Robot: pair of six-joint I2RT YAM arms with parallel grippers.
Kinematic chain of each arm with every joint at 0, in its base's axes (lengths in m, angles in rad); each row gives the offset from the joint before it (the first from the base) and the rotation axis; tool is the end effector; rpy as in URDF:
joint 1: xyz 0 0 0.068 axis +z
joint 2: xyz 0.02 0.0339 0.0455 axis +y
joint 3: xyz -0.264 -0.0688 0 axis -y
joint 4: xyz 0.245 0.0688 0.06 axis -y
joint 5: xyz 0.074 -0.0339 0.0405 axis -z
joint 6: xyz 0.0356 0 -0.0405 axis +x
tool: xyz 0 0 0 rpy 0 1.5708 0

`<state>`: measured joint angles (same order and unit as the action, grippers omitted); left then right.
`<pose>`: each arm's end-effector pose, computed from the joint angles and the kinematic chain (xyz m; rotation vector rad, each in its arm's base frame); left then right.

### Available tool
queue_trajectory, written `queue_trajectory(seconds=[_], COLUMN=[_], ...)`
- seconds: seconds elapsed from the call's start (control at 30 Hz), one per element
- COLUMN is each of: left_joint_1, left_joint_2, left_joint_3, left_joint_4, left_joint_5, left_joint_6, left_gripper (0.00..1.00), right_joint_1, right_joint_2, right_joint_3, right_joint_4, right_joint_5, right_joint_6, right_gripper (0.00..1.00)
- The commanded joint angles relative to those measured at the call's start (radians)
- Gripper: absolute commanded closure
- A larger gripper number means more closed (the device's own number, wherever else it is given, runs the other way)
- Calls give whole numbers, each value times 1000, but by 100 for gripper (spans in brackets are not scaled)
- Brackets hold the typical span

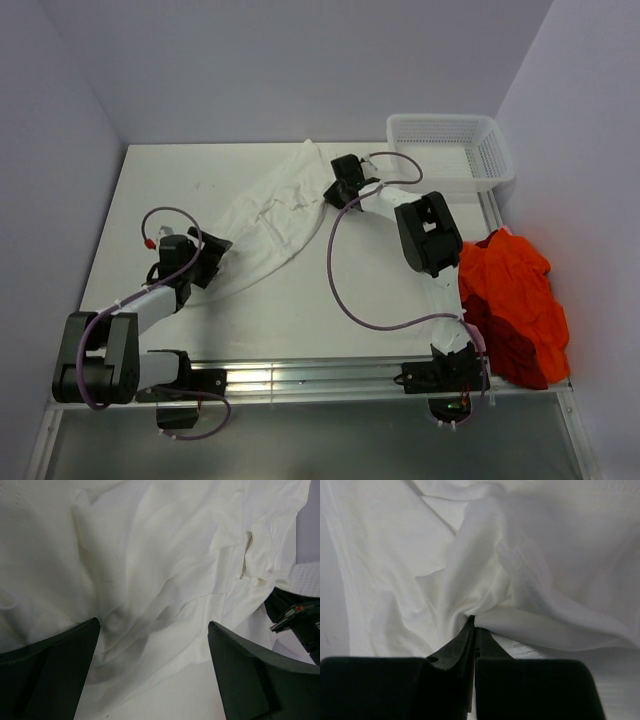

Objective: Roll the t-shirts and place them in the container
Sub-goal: Fold the tshirt

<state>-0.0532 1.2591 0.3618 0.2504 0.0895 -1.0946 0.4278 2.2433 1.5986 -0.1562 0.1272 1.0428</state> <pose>0.2256 -0.0152 0.1447 -1.1065 2.0330 -0.7125 0.4499 0.2002 0.1423 0.7966 2.3009 0.5466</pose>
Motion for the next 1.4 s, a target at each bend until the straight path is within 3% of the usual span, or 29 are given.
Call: queue_trajectory(seconds=[0.0,0.33,0.53,0.8,0.9,1.03,1.1,1.23,1.37], left_joint_1=[-62,-261,-393,-585,-658,-773,-778,-777,-737], left_joint_2=[51,-6,-162,-334,-388,-370,-351,-290,-270], left_joint_3=[-41,-44,-96,-107,-31,120,172,284,419], left_joint_4=[-161,-276,-333,-470,-593,-822,-865,-963,-962], left_joint_5=[38,92,101,7,-78,-252,-263,-316,-317], left_joint_6=[-1,-65,-200,-431,-476,-453,-418,-337,-156], left_gripper=[1,1,1,1,1,1,0,1,1], right_joint_1=[-12,-69,-110,-147,-153,-159,-169,-185,-198], right_joint_2=[45,95,99,122,125,119,108,67,-35], right_joint_3=[90,164,193,227,231,233,239,225,149], right_joint_4=[-69,-68,-72,-57,-46,-51,-60,-65,-33], right_joint_5=[-35,-87,-116,-182,-202,-209,-222,-244,-268], right_joint_6=[-61,-135,-182,-230,-234,-247,-259,-282,-302], right_gripper=[99,94,94,95,94,88,83,57,53])
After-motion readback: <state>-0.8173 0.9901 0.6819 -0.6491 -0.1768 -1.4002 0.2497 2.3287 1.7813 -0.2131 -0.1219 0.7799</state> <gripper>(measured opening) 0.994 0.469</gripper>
